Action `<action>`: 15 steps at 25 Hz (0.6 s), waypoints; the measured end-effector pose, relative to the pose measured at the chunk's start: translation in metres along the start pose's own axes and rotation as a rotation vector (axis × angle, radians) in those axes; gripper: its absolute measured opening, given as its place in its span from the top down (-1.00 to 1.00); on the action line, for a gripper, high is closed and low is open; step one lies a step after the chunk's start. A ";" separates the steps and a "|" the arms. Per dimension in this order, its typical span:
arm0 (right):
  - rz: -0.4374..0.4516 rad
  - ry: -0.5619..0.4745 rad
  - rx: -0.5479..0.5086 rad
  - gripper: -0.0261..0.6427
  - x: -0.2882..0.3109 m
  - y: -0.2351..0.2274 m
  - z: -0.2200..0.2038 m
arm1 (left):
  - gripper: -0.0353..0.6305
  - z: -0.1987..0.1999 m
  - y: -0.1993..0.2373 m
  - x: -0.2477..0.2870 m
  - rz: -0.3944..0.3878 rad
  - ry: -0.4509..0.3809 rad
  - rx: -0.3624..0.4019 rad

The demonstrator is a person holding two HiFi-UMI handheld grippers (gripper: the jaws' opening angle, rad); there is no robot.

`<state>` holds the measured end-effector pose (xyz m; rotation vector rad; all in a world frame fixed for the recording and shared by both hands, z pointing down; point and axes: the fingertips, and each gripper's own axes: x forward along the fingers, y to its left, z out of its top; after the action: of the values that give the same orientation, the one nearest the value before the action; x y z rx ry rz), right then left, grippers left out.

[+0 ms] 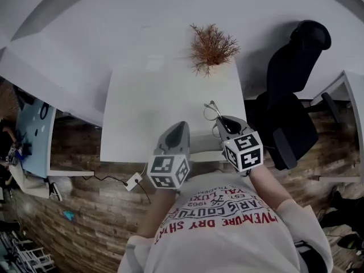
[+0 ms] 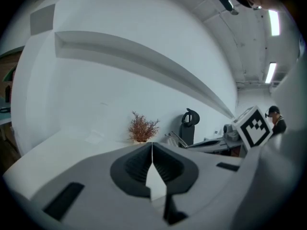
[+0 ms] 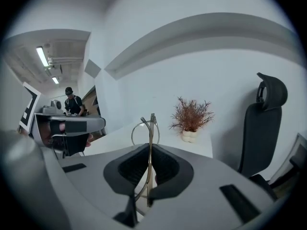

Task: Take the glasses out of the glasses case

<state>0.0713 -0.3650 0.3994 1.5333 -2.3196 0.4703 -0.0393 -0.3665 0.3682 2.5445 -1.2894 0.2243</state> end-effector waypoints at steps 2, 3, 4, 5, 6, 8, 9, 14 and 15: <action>-0.022 -0.032 0.014 0.85 -0.007 -0.004 0.003 | 0.87 0.006 -0.008 0.000 -0.011 -0.015 0.029; -0.035 -0.047 0.019 0.84 -0.011 -0.005 0.003 | 0.87 0.008 -0.012 0.000 -0.015 -0.020 0.041; -0.049 -0.063 0.024 0.84 -0.015 -0.007 0.003 | 0.87 0.008 -0.016 0.000 -0.019 -0.023 0.051; -0.064 -0.079 0.029 0.85 -0.019 -0.008 0.003 | 0.87 0.008 -0.019 0.000 -0.024 -0.024 0.059; -0.078 -0.096 0.035 0.84 -0.022 -0.009 0.004 | 0.87 0.008 -0.022 -0.001 -0.029 -0.023 0.063; -0.104 -0.125 0.044 0.85 -0.029 -0.011 0.004 | 0.87 0.005 -0.027 -0.001 -0.042 -0.017 0.065; -0.113 -0.135 0.046 0.85 -0.031 -0.011 0.004 | 0.87 0.004 -0.029 -0.002 -0.047 -0.014 0.064; -0.137 -0.183 0.052 0.84 -0.044 -0.010 0.005 | 0.87 0.000 -0.034 -0.003 -0.061 -0.008 0.067; -0.139 -0.190 0.053 0.85 -0.045 -0.011 0.005 | 0.87 -0.001 -0.034 -0.003 -0.062 -0.006 0.066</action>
<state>0.0975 -0.3338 0.3765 1.8224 -2.3333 0.3682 -0.0136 -0.3446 0.3622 2.6379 -1.2227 0.2499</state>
